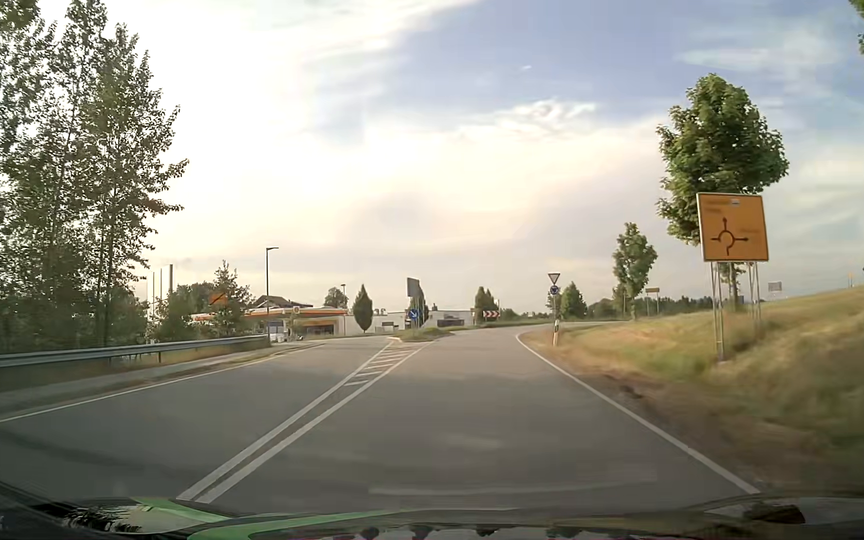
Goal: Follow the waypoints while adhering to traffic rules and regulations
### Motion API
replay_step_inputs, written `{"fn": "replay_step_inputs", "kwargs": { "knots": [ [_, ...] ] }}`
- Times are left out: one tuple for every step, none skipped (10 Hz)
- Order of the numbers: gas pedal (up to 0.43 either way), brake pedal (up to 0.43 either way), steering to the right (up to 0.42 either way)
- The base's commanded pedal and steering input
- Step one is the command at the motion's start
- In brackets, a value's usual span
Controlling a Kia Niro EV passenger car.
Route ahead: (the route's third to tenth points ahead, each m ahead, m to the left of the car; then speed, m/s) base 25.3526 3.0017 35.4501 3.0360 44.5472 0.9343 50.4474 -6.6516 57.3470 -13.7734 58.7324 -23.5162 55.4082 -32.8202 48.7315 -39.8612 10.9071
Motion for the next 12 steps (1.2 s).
{"fn": "replay_step_inputs", "kwargs": {
  "knots": [
    [0.0, 0.0, 0.005],
    [0.0, 0.0, 0.005],
    [0.0, 0.0, 0.005],
    [0.0, 0.0, 0.006],
    [0.0, 0.0, 0.006],
    [0.0, 0.018, 0.007],
    [0.0, 0.03, 0.008],
    [0.0, 0.043, 0.009],
    [0.0, 0.061, 0.009],
    [0.0, 0.073, 0.009],
    [0.0, 0.085, 0.009],
    [0.0, 0.104, 0.009]
  ]
}}
